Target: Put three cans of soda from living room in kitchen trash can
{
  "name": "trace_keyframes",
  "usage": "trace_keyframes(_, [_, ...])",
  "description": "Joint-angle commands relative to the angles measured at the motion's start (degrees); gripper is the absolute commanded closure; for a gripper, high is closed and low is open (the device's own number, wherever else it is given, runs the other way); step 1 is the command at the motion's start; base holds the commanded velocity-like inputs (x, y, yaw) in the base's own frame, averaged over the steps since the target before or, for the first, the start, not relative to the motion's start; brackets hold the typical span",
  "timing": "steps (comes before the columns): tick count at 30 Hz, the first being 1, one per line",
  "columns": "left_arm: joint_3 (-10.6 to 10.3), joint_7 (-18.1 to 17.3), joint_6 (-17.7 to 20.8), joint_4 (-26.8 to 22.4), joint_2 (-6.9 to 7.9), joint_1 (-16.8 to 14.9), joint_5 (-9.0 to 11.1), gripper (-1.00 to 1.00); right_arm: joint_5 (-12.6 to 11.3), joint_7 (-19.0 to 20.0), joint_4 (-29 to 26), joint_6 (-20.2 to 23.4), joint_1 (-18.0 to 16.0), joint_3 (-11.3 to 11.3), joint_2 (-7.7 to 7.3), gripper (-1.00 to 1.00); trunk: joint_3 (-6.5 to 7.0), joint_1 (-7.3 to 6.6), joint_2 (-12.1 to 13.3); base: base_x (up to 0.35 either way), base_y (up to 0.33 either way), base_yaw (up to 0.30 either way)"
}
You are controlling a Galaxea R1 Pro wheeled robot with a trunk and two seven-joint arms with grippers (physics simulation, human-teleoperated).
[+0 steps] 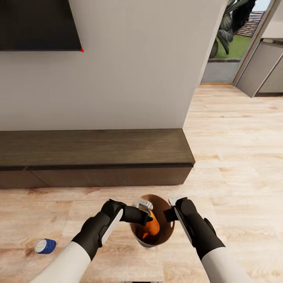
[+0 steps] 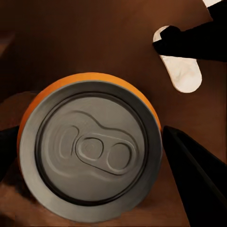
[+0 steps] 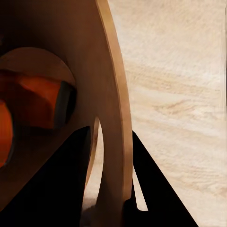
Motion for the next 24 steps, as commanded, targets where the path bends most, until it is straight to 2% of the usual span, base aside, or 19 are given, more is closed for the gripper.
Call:
trace_keyframes(1, [-0.55, 0.20, -0.19, 0.04, -0.06, 0.02, -1.15, 1.00, -2.67, 0.39, -0.08, 0.09, -0.02, 0.01, 0.04, 1.00, 0.00, 0.00, 0.00, 0.000, 0.000, 0.000])
trace_keyframes(10, [-1.21, 0.23, -0.28, 1.67, -0.15, 0.02, -1.21, 1.00, -2.67, 0.39, -0.08, 0.09, -0.02, 0.12, 0.07, 1.00, 0.00, 0.00, 0.00, 0.000, 0.000, 0.000])
trace_keyframes(14, [-1.28, 0.44, -0.37, 2.45, -0.16, 0.02, -1.15, 1.00, -2.67, 0.39, -0.05, 0.09, -0.02, 1.41, 0.07, 1.00, 0.00, 0.00, 0.00, 0.000, 0.000, 0.000])
trace_keyframes(21, [-1.28, 0.47, -0.43, 2.65, -0.16, 0.04, -1.14, 1.00, -2.67, 0.09, -0.02, 0.09, -0.02, 1.76, 0.07, 1.00, 0.00, 0.00, 0.00, 0.000, 0.000, 0.000])
trace_keyframes(22, [-1.28, 0.47, -0.48, 2.66, -0.16, 0.03, -1.14, -1.00, -2.67, -0.27, -0.03, 0.09, -0.02, 1.80, 0.07, 1.00, 0.00, 0.00, 0.00, 0.000, 0.000, 0.000])
trace_keyframes(24, [-1.28, 0.47, -0.64, 2.67, -0.16, 0.03, -1.14, -1.00, -2.67, -0.84, -0.03, 0.09, -0.02, 1.83, 0.07, 1.00, 0.00, 0.00, 0.00, 0.000, 0.000, 0.000])
